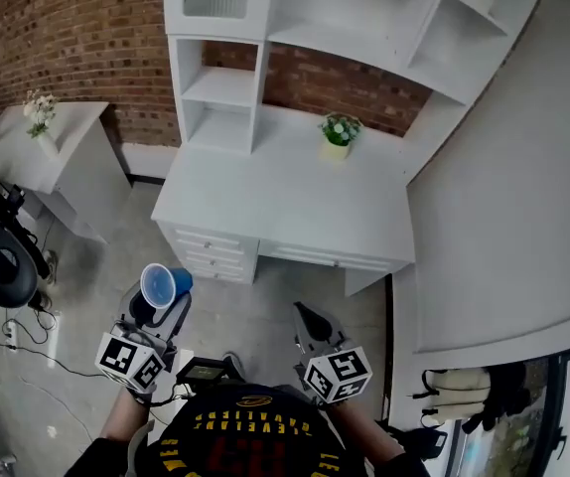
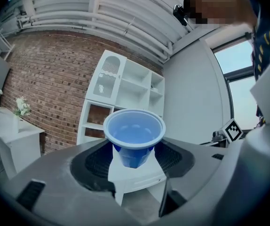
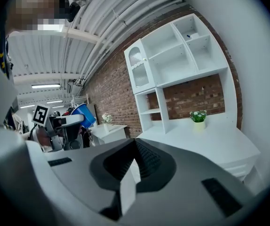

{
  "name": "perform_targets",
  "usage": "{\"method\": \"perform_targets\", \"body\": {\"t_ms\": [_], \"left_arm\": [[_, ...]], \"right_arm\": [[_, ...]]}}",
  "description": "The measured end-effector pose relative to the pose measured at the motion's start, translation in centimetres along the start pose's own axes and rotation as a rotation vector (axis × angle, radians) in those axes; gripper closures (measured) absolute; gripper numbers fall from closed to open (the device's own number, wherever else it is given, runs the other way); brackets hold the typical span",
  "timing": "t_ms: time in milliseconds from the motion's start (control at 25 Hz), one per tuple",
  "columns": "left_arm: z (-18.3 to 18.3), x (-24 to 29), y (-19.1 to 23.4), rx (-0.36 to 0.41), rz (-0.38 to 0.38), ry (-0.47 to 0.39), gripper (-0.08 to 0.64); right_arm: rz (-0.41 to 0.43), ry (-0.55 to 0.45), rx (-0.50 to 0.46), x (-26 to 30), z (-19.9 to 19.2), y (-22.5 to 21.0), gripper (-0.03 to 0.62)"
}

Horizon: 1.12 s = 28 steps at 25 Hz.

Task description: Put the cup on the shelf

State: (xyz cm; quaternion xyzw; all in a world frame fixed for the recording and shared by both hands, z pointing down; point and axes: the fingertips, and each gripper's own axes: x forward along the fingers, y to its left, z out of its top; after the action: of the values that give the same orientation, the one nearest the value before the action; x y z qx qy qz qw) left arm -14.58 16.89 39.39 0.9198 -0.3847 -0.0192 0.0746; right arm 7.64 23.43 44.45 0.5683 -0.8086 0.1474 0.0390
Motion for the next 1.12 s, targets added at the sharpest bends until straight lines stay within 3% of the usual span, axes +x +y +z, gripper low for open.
{"method": "perform_targets", "body": {"t_ms": [520, 840, 1120], "left_arm": [[-2.3, 4.8, 4.6, -0.053, -0.006, 0.076, 0.281], [-2.9, 8.3, 6.3, -0.062, 0.044, 0.114, 0.281], [-1.4, 13.3, 3.6, -0.032, 0.100, 0.086, 0.281]], "right_arm": [[-0.028, 0.077, 0.060, 5.5, -1.2, -2.4, 0.589], [0.047, 0.085, 0.077, 10.1, -0.2, -4.6, 0.589], [0.117, 0.107, 0.090, 11.5, 0.2, -10.2, 0.589]]}}
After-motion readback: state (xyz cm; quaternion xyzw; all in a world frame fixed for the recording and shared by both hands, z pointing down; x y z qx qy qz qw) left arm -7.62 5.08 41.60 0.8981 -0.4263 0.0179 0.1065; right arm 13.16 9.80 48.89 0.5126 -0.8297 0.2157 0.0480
